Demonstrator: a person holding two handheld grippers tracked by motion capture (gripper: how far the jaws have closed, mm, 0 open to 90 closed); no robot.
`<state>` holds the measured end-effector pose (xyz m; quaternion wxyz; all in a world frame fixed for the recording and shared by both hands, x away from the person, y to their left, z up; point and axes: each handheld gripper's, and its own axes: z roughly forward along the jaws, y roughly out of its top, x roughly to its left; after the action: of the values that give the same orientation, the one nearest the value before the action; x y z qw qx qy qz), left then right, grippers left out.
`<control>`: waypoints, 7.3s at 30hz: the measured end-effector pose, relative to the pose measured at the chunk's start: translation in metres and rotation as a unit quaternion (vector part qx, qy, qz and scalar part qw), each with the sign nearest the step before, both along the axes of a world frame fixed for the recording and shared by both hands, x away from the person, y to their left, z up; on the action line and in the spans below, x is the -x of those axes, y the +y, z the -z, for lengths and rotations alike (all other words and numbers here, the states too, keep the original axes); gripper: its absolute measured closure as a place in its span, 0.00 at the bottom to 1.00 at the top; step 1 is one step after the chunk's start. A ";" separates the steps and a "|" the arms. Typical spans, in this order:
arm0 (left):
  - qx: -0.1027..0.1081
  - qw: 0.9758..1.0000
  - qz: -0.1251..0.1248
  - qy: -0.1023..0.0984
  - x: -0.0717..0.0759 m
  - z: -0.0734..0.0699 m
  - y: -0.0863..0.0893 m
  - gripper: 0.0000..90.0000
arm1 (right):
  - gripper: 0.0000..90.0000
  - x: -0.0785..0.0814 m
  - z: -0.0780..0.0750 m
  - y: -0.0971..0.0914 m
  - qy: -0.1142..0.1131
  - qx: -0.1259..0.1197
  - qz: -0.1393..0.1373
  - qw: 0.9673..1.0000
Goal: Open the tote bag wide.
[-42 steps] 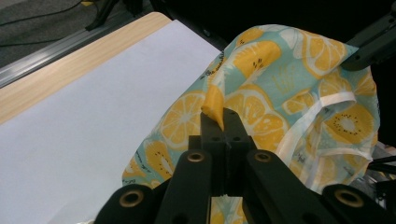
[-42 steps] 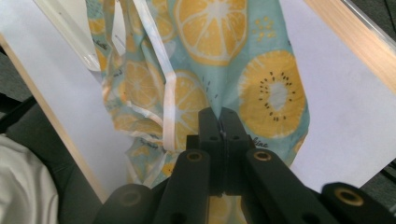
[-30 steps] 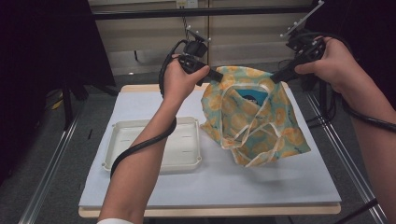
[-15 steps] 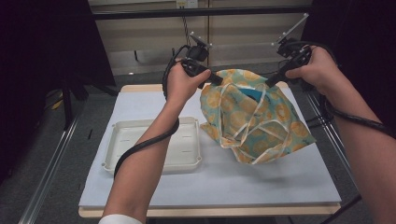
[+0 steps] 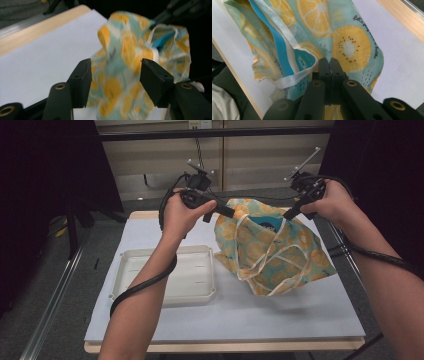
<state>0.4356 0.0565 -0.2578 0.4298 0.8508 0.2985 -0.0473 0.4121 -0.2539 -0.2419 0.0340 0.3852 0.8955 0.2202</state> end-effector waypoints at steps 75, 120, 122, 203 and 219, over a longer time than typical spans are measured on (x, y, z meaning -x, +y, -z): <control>-0.023 0.999 0.003 0.043 -0.034 0.017 -0.048 0.99 | 1.00 0.016 -0.037 -0.021 -0.027 -0.023 0.045 0.998; 0.017 0.999 0.030 0.012 -0.008 -0.035 -0.040 0.99 | 1.00 0.015 0.015 -0.017 0.026 0.002 0.014 1.000; 0.028 0.999 0.019 0.013 -0.014 -0.037 -0.042 0.99 | 1.00 0.015 0.017 -0.017 0.025 0.000 0.011 1.000; 0.054 0.998 -0.008 0.029 -0.016 0.008 0.009 0.37 | 1.00 0.014 -0.005 -0.022 0.018 0.011 0.064 0.998; 0.043 0.999 0.026 0.015 -0.014 0.001 -0.021 0.62 | 1.00 0.014 -0.002 -0.026 0.017 0.006 0.067 0.998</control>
<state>0.4492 0.0355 -0.2591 0.4604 0.8382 0.2800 -0.0841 0.3979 -0.2798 -0.2397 0.0359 0.4480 0.8693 0.2057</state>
